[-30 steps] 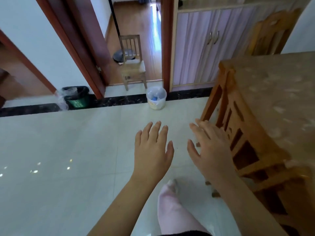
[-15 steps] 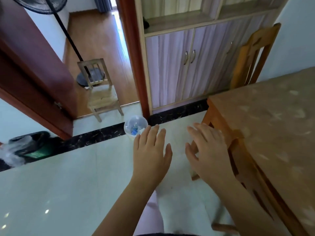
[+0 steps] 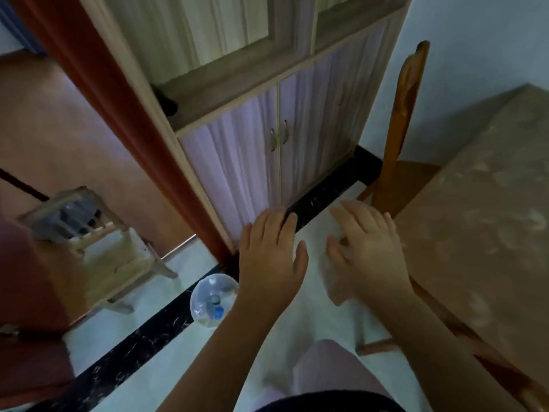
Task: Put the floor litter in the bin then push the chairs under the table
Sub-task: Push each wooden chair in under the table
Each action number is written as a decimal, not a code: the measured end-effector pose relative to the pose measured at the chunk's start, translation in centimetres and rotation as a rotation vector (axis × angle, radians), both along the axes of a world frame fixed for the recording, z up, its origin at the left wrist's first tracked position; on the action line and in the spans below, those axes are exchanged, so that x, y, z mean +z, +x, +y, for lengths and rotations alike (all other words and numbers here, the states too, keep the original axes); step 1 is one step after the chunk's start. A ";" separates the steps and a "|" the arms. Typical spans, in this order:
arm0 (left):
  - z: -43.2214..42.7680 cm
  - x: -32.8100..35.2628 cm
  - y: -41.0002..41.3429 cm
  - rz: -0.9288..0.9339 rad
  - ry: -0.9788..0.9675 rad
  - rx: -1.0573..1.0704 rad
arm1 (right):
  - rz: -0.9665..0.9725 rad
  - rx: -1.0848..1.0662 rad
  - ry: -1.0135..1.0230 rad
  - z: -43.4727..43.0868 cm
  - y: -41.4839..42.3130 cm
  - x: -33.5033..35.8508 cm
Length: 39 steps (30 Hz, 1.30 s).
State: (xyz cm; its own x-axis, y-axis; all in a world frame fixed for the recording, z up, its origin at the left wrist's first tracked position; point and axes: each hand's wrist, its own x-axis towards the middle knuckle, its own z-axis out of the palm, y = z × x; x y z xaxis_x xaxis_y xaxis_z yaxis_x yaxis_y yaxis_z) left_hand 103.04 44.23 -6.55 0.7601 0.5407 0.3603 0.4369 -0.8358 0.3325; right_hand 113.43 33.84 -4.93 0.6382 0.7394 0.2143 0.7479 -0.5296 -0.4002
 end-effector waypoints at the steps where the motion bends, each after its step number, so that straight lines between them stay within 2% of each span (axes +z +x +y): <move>1: 1.2 -0.2 1.5 0.001 0.001 -0.043 | 0.004 -0.035 0.002 0.8 1.4 -0.2; 9: 10.2 -1.4 16.9 0.071 0.035 -0.247 | 0.007 -0.255 0.029 8.0 15.0 -1.4; 16: 15.3 -0.7 29.7 0.003 0.056 -0.468 | 0.042 -0.477 0.065 10.4 25.9 -1.0; 20: 17.3 -0.8 36.5 0.031 0.038 -0.569 | 0.048 -0.573 0.042 11.6 30.5 -1.3; 31: 24.1 -2.8 57.0 0.079 0.110 -1.076 | 0.147 -0.930 0.007 17.7 42.9 -3.3; 35: 25.1 -3.8 62.8 0.152 0.202 -1.320 | 0.250 -0.991 -0.025 19.4 45.4 -4.3; 39: 25.0 -4.8 66.3 0.252 0.243 -1.463 | 0.341 -1.031 -0.009 19.4 46.5 -5.3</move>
